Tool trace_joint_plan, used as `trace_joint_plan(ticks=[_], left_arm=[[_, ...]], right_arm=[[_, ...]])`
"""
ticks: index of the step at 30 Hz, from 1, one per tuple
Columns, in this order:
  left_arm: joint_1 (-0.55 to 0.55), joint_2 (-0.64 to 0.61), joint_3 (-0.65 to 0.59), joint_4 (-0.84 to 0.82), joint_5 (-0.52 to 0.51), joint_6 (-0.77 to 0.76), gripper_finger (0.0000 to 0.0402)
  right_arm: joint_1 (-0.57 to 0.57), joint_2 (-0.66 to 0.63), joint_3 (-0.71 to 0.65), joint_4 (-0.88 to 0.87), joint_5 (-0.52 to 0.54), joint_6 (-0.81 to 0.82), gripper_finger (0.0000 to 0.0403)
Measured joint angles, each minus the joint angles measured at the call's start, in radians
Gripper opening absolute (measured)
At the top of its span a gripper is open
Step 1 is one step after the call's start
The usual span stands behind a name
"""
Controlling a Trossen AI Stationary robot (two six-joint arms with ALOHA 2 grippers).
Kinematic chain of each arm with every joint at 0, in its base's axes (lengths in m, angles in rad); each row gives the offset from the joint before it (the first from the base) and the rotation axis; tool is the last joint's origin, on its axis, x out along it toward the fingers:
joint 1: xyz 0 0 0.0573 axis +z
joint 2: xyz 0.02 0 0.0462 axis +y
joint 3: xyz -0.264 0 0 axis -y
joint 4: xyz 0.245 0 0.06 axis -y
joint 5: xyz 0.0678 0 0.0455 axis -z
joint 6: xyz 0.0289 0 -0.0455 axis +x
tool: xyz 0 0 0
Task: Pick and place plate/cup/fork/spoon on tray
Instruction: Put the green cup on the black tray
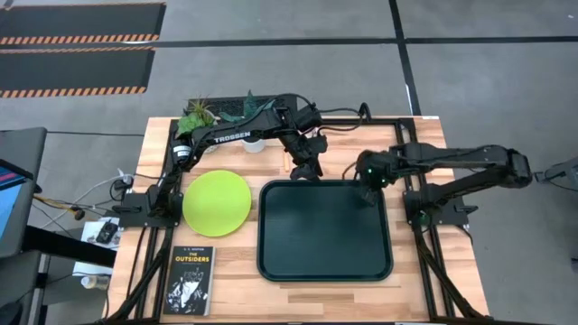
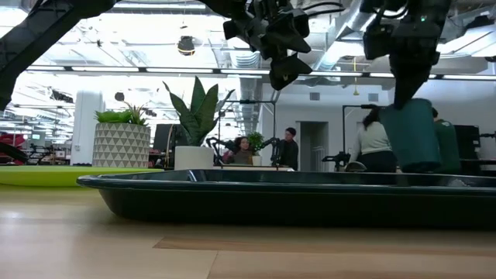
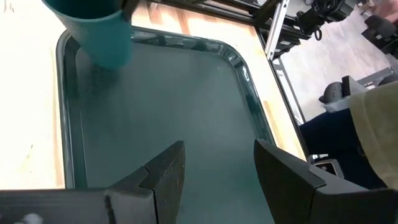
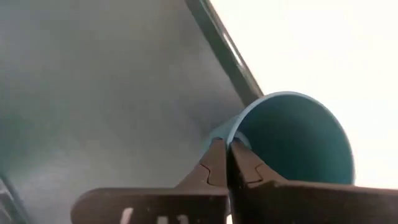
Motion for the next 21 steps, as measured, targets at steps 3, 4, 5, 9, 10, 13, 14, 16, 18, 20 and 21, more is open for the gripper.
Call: trace_joint_plan(ticks=[3,4,5,9,10,13,14,16,18,20,21], left_arm=[[0.0,0.0,0.0,0.0,0.0,0.008,0.0179],[0.0,0.0,0.0,0.0,-0.001,0.009,0.0179],[0.0,0.0,0.0,0.0,0.0,0.009,0.0179],[0.0,0.0,0.0,-0.002,0.0,0.01,0.0179],[0.0,0.0,0.0,-0.003,0.0,0.014,0.0179],[0.0,0.0,0.0,-0.013,-0.001,0.023,0.0179],[0.0,0.0,0.0,-0.018,0.0,0.025,0.0179],[0.0,0.0,0.0,-0.022,0.0,0.025,0.0179],[0.0,0.0,0.0,-0.022,0.0,0.025,0.0179],[0.0,0.0,0.0,-0.022,0.0,0.026,0.0179],[0.0,0.0,0.0,-0.022,0.0,0.025,0.0179]], right_arm=[[0.08,0.03,0.001,0.011,0.094,0.067,0.0002],[0.108,0.041,0.0,0.012,0.131,0.088,0.0001],[0.136,0.053,0.0,0.021,0.17,0.107,0.0001],[0.239,0.108,0.0,0.043,0.275,0.17,0.0001],[0.259,0.122,0.0,0.039,0.292,0.189,0.0001],[0.302,0.148,0.0,0.023,0.308,0.236,0.0001],[0.311,0.155,0.0,0.015,0.308,0.25,0.0001],[0.329,0.165,-0.014,0.013,0.31,0.275,0.0001],[0.345,0.168,-0.033,0.014,0.331,0.307,0.0001],[0.361,0.178,-0.047,0.015,0.38,0.34,0.0001],[0.367,0.18,-0.056,0.015,0.399,0.349,0.0002]])
